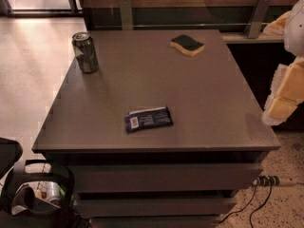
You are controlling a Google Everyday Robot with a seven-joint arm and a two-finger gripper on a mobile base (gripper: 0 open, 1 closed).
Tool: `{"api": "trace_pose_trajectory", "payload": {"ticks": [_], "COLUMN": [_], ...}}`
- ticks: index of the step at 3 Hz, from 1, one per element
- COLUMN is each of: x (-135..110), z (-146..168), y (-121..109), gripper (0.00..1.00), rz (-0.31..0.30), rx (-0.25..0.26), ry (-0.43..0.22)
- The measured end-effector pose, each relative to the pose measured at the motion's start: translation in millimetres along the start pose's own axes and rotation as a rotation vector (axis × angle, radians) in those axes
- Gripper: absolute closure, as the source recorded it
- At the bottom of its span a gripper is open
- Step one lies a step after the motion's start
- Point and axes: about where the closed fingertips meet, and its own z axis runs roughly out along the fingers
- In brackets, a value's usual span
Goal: Move sponge near rxbar blueberry
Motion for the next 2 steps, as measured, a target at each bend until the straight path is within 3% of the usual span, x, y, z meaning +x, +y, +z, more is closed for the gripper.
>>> {"api": "trace_pose_trajectory", "payload": {"ticks": [1, 2], "x": [-0.4, 4.4], "z": [-0.8, -5.7], "y": [-0.4, -25.7], "gripper": [0.0, 0.0], "rz": [0.0, 0.015], "rx": [0.003, 0.029], "ry": [-0.002, -0.085]}}
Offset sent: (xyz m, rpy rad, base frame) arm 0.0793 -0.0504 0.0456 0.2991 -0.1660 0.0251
